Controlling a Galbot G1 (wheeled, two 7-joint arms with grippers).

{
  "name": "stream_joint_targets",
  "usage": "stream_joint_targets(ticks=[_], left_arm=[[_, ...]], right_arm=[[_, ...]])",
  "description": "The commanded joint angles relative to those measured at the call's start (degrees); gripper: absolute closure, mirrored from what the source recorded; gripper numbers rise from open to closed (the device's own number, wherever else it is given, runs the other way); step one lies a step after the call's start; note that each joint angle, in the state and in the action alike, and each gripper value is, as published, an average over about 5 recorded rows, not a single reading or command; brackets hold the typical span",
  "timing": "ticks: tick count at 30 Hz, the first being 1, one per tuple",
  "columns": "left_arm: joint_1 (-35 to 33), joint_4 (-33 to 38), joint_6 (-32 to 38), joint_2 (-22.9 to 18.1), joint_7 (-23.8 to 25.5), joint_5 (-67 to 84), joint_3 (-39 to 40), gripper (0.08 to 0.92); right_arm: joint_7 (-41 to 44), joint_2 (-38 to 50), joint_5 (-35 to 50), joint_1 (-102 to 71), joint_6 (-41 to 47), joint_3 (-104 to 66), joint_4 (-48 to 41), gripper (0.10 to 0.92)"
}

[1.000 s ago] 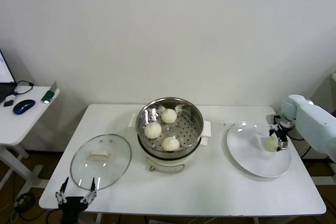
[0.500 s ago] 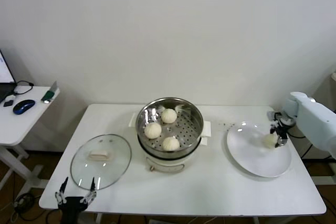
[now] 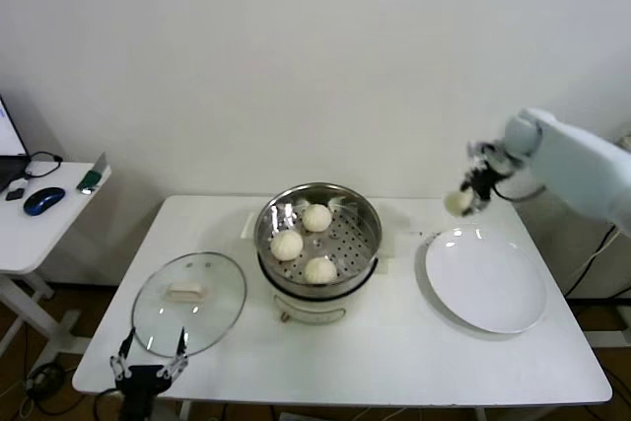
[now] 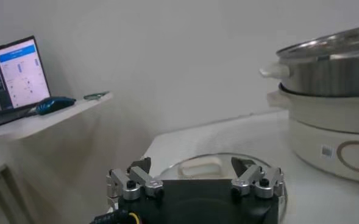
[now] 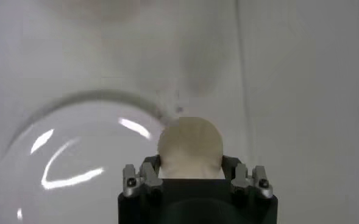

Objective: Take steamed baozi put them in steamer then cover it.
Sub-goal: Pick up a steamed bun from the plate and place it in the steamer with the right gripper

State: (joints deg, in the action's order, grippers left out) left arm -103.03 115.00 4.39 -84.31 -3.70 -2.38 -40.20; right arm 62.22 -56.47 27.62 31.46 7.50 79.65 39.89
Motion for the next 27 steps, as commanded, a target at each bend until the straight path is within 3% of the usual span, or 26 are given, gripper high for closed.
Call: stream_joint_targets(ticks=[1,12,27], left_arm=[[-0.3,1.7,-0.1,0.4,-0.2,0.5,1.0,0.177],[-0.4,3.6,-0.2,1.9,-0.3,0.3,2.3,0.177],[0.1,3.6,-0.7,2.6,-0.2,0.5,2.3,0.177]], right_arm=[[-3.4,-12.6,32.2,21.4,7.6,21.6,11.7,0.364],[-9.0,-19.1,40.6,24.9,10.3,28.7,24.4,0.364],[-13.9,-21.0,34.6,16.2,11.7,30.8,28.1,0.364]])
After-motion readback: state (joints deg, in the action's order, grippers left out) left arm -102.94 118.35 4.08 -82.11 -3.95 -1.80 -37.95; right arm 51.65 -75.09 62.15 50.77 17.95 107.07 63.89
